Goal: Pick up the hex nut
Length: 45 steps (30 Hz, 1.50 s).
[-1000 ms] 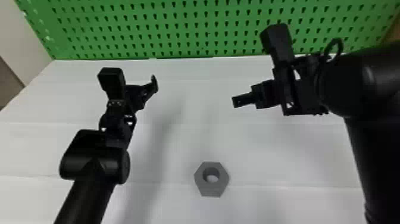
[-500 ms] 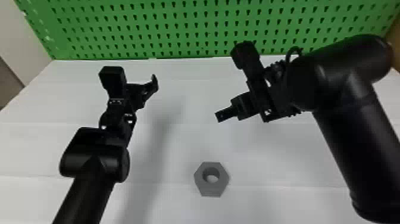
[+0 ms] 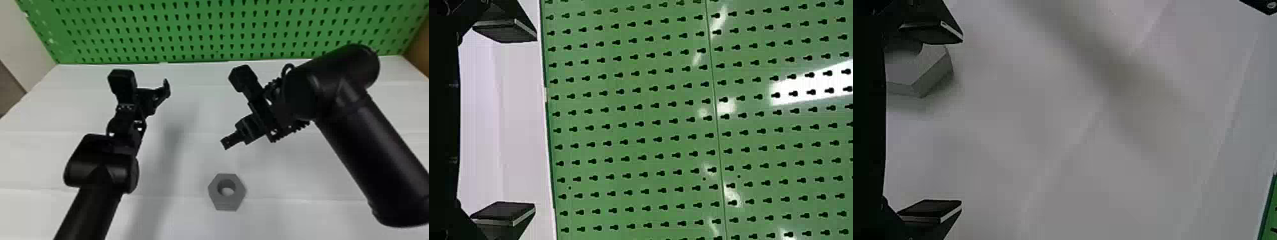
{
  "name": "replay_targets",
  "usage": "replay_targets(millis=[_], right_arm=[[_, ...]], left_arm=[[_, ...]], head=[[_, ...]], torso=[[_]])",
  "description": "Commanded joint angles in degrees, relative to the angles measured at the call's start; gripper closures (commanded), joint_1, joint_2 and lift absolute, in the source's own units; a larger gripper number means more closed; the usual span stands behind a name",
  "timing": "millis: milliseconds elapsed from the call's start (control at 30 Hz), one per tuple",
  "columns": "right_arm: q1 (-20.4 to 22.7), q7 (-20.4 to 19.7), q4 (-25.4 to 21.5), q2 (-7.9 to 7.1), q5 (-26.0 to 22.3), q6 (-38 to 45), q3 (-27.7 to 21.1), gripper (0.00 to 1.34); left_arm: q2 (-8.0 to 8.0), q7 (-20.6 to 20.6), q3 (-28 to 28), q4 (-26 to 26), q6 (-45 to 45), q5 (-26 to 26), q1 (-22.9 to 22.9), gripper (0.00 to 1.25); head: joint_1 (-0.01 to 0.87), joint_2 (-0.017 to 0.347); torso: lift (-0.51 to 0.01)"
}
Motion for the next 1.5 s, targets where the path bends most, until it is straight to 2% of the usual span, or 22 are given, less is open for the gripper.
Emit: replay_targets(millis=[0, 267, 833, 1167, 1467], right_arm=[[-0.9, 0.0, 2.2, -0.45, -2.0, 0.3, 2.1, 0.13], [-1.9, 0.0, 5.8, -0.98, -4.8, 0.3, 4.5, 0.13], [-3.4, -0.1, 11.5, -1.15, -5.8, 0.3, 8.6, 0.15], [-3.9, -0.1, 11.8, -1.42, -9.0, 0.3, 11.1, 0.16], [-3.9, -0.1, 12.7, -1.51, -9.6, 0.3, 12.2, 0.16]], left_arm=[[0.23, 0.0, 0.0, 0.1, 0.0, -0.1, -0.2, 0.09], [0.23, 0.1, -0.2, 0.4, 0.0, -0.2, -0.6, 0.09], [0.49, 0.0, -1.2, 1.4, 0.0, -0.2, -1.6, 0.09], [0.58, 0.1, -1.2, 1.6, 0.0, -0.3, -1.9, 0.09], [0.58, 0.0, -1.2, 1.7, 0.0, -0.3, -2.1, 0.09]], head=[[0.785, 0.149], [0.785, 0.149], [0.785, 0.149], [0.785, 0.149], [0.785, 0.149]], torso=[[-0.088], [-0.088], [-0.088], [-0.088], [-0.088]])
